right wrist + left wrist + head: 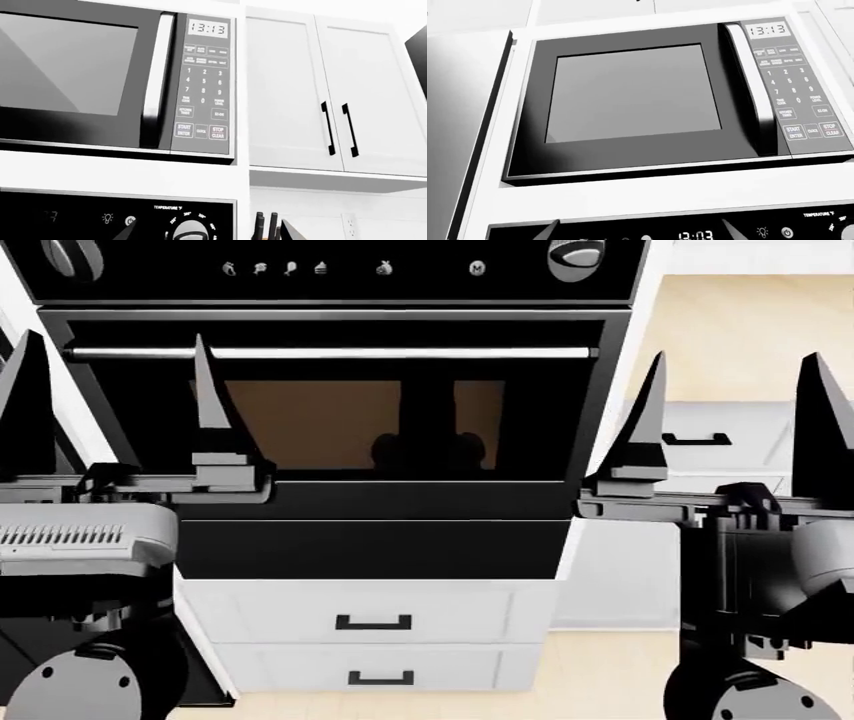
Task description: Preheat the oven by turning the temperature knob.
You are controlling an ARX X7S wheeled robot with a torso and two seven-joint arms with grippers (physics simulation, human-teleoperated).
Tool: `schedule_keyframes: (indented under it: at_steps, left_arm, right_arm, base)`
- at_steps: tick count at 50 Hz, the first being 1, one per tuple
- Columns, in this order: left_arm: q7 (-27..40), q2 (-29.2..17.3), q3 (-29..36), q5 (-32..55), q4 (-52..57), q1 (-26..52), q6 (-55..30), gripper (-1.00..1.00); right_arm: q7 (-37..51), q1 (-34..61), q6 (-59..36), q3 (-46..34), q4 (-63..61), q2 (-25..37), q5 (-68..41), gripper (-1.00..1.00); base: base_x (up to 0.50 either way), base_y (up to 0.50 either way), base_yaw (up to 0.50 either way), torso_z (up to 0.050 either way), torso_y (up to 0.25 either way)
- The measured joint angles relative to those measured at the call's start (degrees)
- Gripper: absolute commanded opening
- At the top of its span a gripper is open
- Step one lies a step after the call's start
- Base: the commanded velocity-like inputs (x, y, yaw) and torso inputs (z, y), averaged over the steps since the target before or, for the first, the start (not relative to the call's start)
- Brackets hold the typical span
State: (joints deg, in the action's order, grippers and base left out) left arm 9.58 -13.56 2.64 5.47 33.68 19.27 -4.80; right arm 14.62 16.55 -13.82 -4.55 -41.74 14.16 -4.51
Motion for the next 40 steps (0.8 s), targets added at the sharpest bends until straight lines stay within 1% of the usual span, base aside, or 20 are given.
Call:
schedule_keyframes:
  at_steps: [12,31,33,40]
  left_arm:
    - [-0.82,-0.62,0.43,1.42,0.28,-0.57,2.19,1.00]
    - [-0.63,-1.28,0.56,2.76,1.09,-0.64,2.34,1.00]
    - [-0.53,-1.33,0.62,2.76,1.17,-0.61,2.20,1.00]
    - [-0.08,-1.48,0.84,2.58,1.46,-0.48,1.55,1.00]
  right_arm:
    - [0.14,-0.11,-0.12,-0.34,-0.49,0.44,-0.36,1.00]
    - [0.68,0.04,-0.41,-0.48,-1.33,0.89,-1.01,1.00]
    - [0.76,0.06,-0.35,-0.41,-1.40,0.90,-1.14,1.00]
    - [1.08,0.23,-0.24,-0.12,-1.58,0.94,-1.63,1.00]
  base:
    - [0.00,0.00,0.00,0.050,0.000]
    - [0.00,0.00,0.00,0.050,0.000]
    - [0.00,0.00,0.00,0.028,0.000]
    - [0.01,0.00,0.00,0.000,0.000]
